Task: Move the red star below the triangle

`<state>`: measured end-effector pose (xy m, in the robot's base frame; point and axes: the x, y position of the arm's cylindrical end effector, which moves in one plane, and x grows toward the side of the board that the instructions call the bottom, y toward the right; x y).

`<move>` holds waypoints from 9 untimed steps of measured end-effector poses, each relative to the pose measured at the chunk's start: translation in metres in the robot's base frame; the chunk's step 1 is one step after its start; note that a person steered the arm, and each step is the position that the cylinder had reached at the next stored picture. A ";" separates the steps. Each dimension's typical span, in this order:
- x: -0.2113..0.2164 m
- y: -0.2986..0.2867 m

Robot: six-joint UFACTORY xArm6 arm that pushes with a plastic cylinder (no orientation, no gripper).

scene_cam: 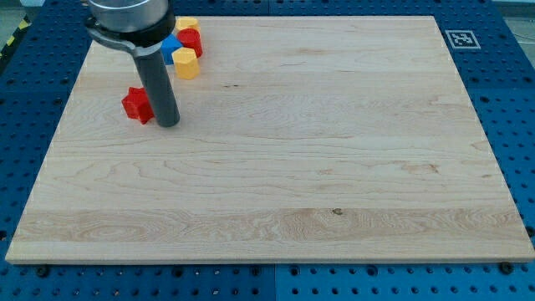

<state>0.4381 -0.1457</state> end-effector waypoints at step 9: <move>-0.063 -0.030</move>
<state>0.3752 -0.1758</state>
